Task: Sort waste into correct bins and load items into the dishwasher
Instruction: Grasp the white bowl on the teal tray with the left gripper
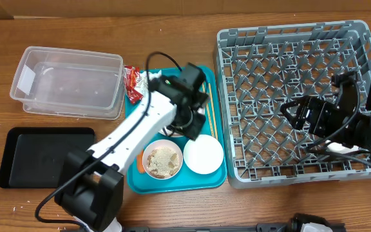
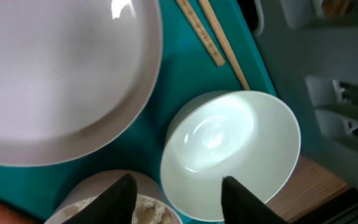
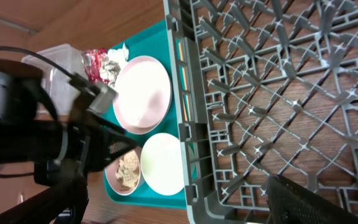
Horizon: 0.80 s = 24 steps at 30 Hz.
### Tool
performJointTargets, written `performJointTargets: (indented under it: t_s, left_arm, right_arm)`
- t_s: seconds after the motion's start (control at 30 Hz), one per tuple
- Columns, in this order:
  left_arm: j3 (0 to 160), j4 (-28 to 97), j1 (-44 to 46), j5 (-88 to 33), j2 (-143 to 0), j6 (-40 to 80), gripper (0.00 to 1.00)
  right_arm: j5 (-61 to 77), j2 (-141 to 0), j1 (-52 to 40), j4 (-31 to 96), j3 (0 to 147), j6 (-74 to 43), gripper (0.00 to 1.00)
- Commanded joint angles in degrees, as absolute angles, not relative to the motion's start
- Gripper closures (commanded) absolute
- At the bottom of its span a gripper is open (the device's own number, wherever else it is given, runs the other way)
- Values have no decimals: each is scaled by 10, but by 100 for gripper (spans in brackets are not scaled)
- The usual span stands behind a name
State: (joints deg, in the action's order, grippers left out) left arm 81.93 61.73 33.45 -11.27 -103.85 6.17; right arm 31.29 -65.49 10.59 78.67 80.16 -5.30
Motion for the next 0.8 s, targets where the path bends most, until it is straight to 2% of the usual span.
performJointTargets:
  t_s: [0.0,0.37,0.5,0.77]
  left_arm:
    - [778,592,350,-96,-1046,47,56]
    - [713,530,352,-69,-1046,48,62]
    - [713,535,353,-69,-1046,46,71]
    - [691,518,353,-69,-1048,10,73]
  right_arm:
    - [316,-667,102,783,814,-51,5]
    - [316,-687,102,785,814,-58,5]
    - [316,-688,102,785,814,-58,5]
    - [316,-688,102,785,814,-58,5]
